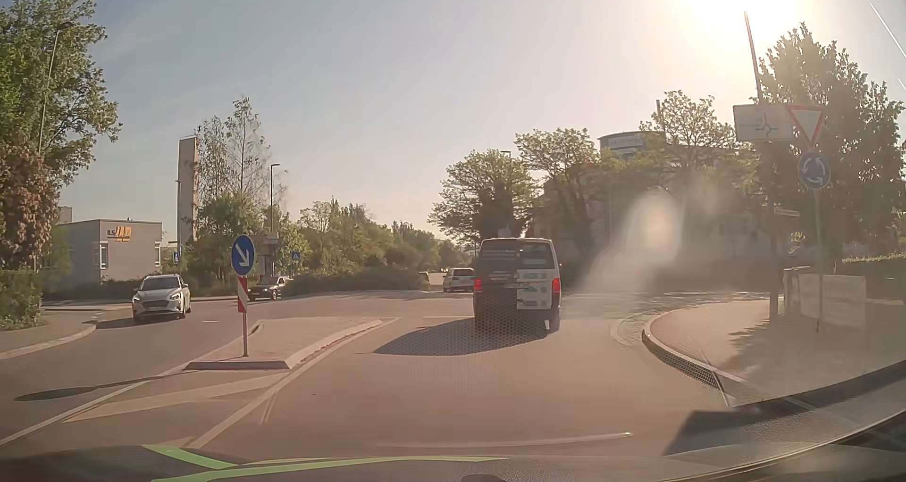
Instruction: Follow the waypoints while adhering to traffic rules and regulations
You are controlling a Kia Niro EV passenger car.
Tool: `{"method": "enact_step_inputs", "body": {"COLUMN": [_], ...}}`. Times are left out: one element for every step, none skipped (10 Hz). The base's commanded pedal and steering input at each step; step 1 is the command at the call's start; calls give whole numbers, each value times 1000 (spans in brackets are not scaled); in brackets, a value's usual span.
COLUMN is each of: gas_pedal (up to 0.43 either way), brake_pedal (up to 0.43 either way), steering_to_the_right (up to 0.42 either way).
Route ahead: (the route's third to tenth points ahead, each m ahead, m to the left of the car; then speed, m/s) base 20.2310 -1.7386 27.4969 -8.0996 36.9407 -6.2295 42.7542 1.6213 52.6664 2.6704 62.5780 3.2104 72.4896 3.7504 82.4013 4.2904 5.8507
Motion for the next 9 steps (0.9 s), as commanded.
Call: {"method": "enact_step_inputs", "body": {"gas_pedal": [0, 0, 0, 0, 0, 0, 0, 0, 0], "brake_pedal": [98, 98, 91, 91, 73, 49, 30, 0, 0], "steering_to_the_right": [16, 18, 21, 23, 25, 28, 30, 33, 37]}}
